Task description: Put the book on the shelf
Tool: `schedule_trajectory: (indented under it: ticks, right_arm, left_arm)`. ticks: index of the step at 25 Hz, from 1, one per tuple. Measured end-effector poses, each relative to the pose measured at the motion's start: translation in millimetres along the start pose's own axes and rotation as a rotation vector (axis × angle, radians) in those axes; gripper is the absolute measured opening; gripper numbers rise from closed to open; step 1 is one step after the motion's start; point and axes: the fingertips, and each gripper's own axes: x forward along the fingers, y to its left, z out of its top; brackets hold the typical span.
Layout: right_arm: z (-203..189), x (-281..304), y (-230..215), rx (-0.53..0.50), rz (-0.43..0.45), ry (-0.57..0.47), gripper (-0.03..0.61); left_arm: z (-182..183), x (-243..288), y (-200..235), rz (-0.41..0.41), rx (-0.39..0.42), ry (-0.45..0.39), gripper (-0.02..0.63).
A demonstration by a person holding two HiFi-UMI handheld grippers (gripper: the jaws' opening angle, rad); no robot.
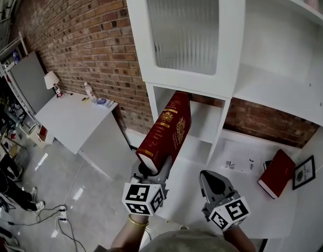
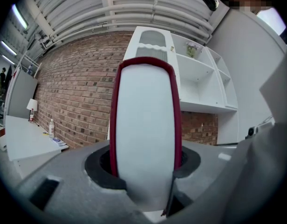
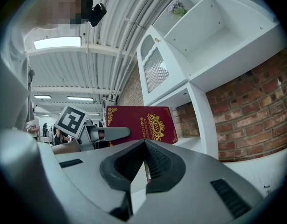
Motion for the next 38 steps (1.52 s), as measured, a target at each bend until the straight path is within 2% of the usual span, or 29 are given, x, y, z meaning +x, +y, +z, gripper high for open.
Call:
schedule_trajectory:
  ticks: [38]
  right_arm:
    - [-15,12,-35,0.034,0.040,0.029,0.007]
  left_arm:
    - [-23,80,2,0.038,0.051,0.063,0.232]
